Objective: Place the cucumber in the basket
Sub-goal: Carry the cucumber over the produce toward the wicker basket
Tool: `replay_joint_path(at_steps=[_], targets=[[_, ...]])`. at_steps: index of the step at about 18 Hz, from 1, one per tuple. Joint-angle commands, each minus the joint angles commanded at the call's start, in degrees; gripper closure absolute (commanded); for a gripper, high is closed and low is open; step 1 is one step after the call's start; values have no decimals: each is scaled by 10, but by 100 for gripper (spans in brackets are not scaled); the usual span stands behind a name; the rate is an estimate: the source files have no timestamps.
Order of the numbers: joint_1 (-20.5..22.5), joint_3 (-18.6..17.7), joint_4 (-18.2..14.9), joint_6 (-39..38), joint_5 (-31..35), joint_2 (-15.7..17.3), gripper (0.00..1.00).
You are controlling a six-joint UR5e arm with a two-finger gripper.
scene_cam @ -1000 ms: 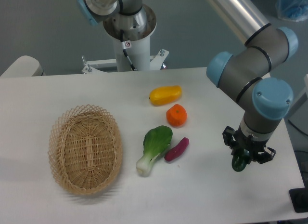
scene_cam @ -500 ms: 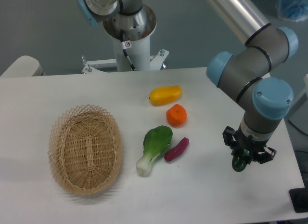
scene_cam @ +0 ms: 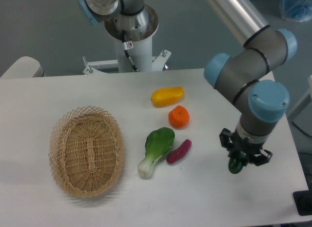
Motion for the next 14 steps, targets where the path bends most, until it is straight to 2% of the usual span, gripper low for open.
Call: replay_joint_path(at_steps=[8, 10, 14], targets=[[-46, -102, 1, -8, -5, 74, 66], [-68, -125, 7, -32, -5, 90, 66], [-110, -148, 18, -59, -5, 104, 66]])
